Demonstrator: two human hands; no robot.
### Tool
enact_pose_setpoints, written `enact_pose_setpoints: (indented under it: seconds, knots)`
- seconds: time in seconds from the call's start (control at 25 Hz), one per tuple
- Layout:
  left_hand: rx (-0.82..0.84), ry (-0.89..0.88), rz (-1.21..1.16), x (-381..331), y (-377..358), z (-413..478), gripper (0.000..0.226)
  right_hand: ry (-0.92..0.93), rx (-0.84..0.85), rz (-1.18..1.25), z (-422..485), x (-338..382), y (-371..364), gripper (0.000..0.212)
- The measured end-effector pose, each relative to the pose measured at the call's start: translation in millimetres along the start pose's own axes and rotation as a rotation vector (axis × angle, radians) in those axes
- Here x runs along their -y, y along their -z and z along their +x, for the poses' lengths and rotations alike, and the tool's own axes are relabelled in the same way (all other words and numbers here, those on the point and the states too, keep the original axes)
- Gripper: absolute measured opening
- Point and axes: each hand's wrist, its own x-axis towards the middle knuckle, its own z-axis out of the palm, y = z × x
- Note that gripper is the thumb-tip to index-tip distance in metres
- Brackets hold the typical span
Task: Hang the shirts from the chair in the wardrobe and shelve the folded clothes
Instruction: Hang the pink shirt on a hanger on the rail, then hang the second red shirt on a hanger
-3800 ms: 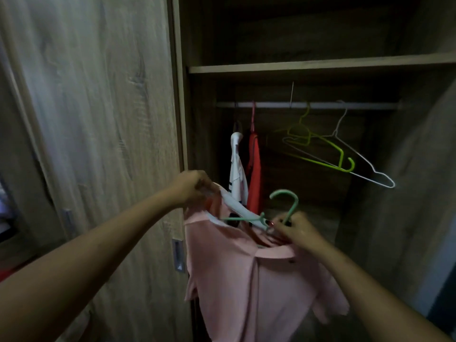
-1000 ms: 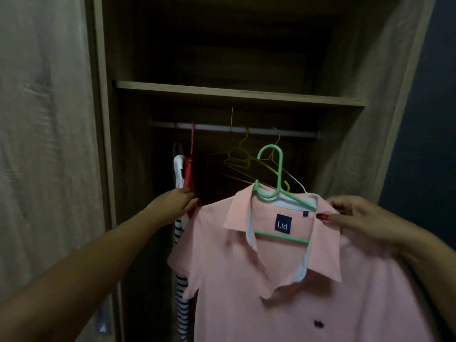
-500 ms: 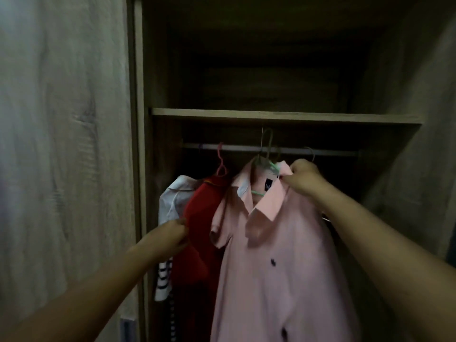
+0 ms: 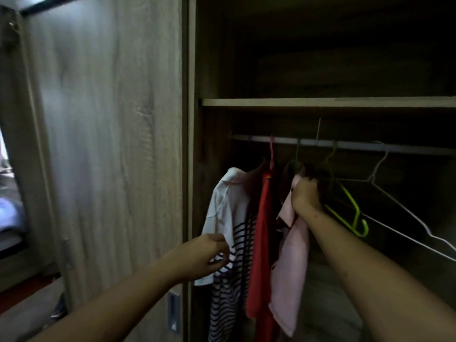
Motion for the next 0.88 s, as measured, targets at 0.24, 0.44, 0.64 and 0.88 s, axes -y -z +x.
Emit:
enact_pose_setpoints:
  seconds: [0.24,0.44,0.64,0.88]
  knots:
    - [-0.083,0.071,0.015,-10,8,-34,0.018,0.387,-0.309,-0.004,-61,2,-9,0.036]
    - [-0.252,0.295,-0.033,18,35,-90,0.020,0.743,-0.115,0.499,-146,76,-33,0.015]
    - [-0.328,0.594,-0.106,79,88,-201,0.018,0.873,0.067,0.621,-223,191,-79,0.009]
    - [-0.452,1.182,-0.070,186,139,-436,0.025,0.993,0.472,0.686,-328,345,-201,0.008]
